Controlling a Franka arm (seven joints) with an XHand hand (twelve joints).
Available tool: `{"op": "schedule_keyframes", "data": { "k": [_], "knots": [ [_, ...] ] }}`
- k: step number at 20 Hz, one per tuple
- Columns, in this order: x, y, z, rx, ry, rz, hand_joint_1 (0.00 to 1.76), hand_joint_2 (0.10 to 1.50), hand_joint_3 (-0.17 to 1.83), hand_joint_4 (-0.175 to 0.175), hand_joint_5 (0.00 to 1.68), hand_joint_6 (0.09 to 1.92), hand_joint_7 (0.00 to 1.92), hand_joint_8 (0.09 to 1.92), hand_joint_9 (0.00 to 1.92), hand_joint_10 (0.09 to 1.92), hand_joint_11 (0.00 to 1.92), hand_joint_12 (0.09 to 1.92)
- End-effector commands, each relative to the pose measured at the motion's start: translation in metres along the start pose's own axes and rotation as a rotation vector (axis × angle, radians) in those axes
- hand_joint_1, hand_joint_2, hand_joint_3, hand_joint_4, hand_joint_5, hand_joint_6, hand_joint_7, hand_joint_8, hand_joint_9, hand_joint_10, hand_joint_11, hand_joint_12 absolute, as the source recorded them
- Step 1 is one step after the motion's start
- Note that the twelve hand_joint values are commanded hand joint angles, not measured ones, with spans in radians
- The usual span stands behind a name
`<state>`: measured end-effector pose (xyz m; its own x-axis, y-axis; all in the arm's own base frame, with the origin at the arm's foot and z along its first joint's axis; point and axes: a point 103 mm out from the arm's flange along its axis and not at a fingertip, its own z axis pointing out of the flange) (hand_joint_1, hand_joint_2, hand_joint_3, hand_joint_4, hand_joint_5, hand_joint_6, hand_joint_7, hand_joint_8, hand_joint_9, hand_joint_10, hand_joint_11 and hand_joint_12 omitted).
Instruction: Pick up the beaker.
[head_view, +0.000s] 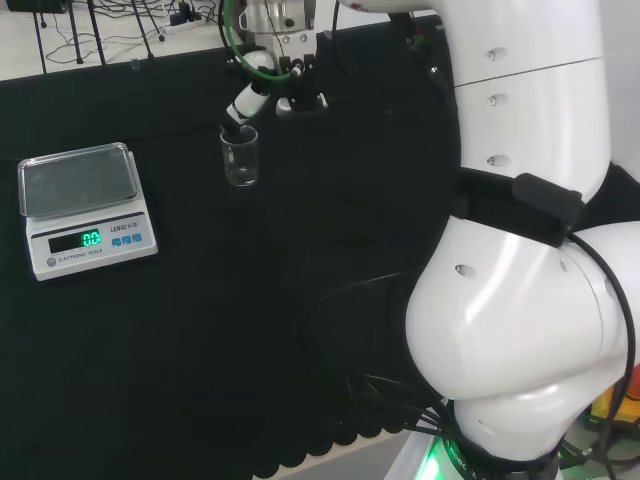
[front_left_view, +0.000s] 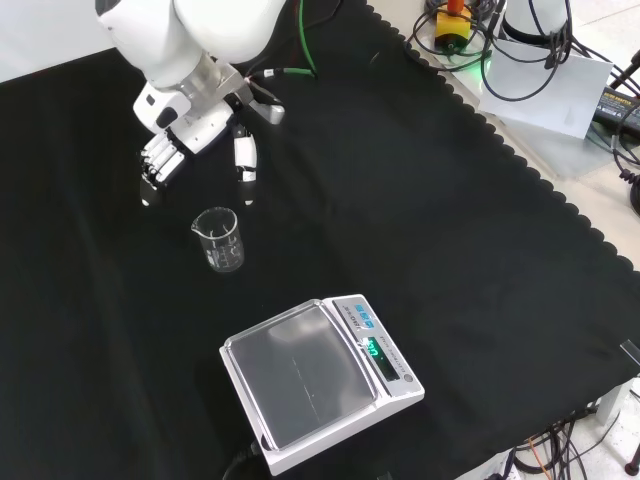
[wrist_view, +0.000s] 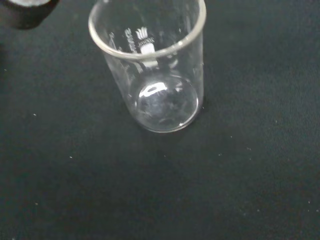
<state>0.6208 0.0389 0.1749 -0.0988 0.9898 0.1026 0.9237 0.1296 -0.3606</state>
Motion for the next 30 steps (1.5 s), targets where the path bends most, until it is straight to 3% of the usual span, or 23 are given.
{"op": "schedule_keyframes", "data": {
  "k": [1,30],
  "knots": [
    [-0.010,0.007,0.017,0.036,0.017,0.001,0.65,0.75,0.18,0.068,0.00,0.09,0.00,0.45,0.00,0.85,0.00,1.05],
    [0.011,0.041,0.065,0.131,0.007,-0.031,0.66,0.76,0.18,0.068,0.00,0.09,0.00,0.42,0.00,0.84,0.00,1.04]
  ]
}}
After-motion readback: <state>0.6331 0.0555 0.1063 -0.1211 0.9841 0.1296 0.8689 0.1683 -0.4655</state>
